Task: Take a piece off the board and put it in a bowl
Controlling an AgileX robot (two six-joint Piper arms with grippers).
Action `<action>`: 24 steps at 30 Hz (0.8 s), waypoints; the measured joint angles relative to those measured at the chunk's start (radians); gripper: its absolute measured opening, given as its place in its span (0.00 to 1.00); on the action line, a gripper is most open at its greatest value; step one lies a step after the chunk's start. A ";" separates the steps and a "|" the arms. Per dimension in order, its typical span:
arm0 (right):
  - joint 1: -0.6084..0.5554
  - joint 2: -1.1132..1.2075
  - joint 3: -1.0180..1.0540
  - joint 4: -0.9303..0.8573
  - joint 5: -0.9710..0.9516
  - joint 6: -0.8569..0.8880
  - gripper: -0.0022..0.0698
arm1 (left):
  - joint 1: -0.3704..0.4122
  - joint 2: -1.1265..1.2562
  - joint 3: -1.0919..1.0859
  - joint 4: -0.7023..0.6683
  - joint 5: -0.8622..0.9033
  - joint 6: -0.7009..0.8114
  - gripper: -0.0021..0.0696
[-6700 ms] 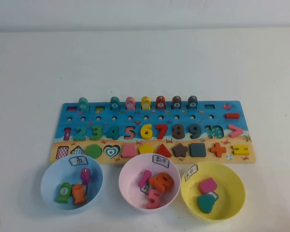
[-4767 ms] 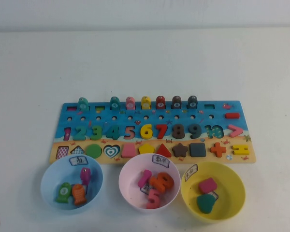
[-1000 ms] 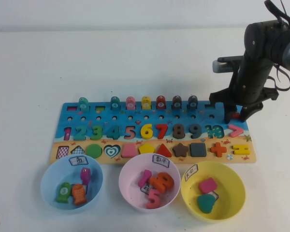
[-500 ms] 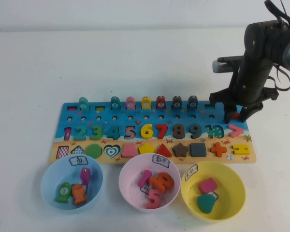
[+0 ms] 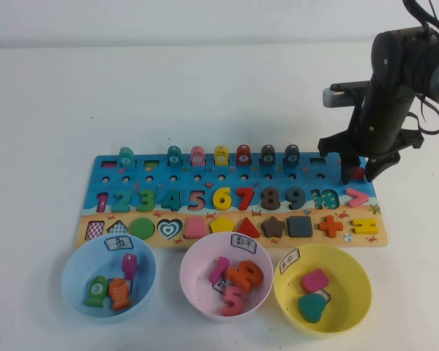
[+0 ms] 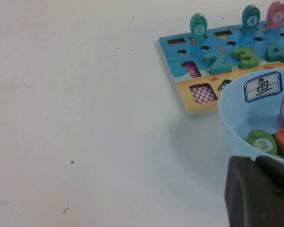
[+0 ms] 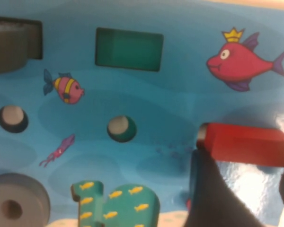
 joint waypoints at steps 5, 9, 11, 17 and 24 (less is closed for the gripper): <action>0.000 -0.009 0.000 0.000 0.000 -0.010 0.41 | 0.000 0.000 0.000 0.000 0.000 0.000 0.02; 0.000 -0.032 0.000 -0.002 0.000 -0.035 0.41 | 0.000 0.000 0.000 0.000 0.000 0.000 0.02; 0.000 -0.043 0.000 -0.002 0.000 -0.047 0.41 | 0.000 0.000 0.000 0.000 0.000 0.000 0.02; 0.000 -0.077 -0.008 0.003 0.003 -0.094 0.41 | 0.000 0.000 0.000 0.000 0.000 0.000 0.02; 0.002 -0.160 -0.008 0.112 0.006 -0.173 0.41 | 0.000 0.000 0.000 0.000 0.000 0.000 0.02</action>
